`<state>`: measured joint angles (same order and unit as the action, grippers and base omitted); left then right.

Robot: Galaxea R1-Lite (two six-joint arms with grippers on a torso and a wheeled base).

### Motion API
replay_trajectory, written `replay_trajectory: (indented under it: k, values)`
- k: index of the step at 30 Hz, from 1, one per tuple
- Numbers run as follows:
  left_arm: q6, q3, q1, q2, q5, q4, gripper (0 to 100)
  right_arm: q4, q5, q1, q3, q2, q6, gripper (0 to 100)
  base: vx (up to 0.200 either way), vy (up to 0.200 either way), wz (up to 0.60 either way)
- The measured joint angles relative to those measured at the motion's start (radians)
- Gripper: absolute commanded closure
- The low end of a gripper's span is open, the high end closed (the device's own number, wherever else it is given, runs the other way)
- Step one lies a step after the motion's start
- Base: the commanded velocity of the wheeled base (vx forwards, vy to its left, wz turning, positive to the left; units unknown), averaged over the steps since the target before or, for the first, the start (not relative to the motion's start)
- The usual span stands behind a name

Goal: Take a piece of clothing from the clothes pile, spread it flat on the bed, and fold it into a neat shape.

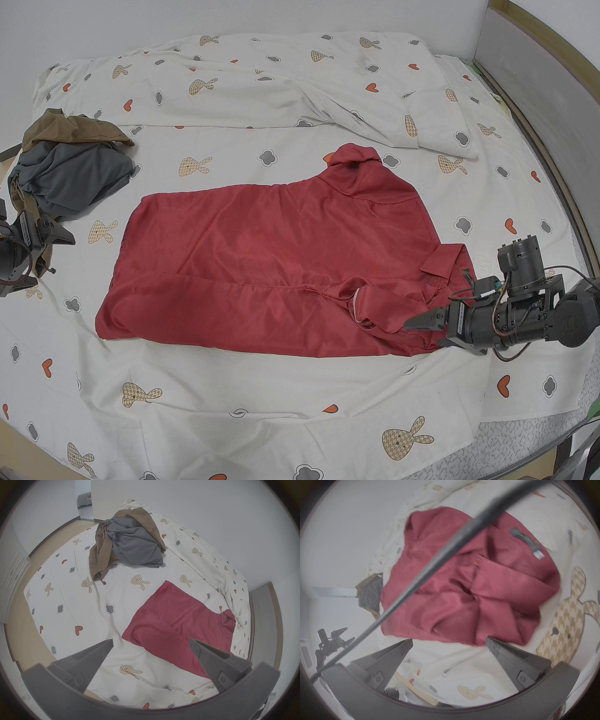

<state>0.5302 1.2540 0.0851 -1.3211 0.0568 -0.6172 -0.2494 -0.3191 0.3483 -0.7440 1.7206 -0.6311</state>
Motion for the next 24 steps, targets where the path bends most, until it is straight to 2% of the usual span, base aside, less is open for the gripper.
replay_trajectory:
  k: [4,9,13,24]
  values:
    - [0.0,-0.001,0.0,0.0,0.0,0.001,0,0.09,0.002,-0.024,0.04,-0.057,0.013,0,0.0,0.0,0.0]
    - [0.0,-0.003,0.0,0.0,0.0,0.001,0,0.174,0.003,-0.09,0.117,-0.134,0.066,0,0.0,0.0,0.0]
    - [0.0,-0.003,0.0,-0.001,0.0,0.001,0,0.189,0.002,-0.124,0.181,-0.165,0.084,0,0.0,0.0,0.0]
    - [0.0,-0.011,0.0,0.0,0.0,0.0,0,0.19,0.0,-0.121,0.285,-0.181,0.088,0,0.0,0.0,0.0]
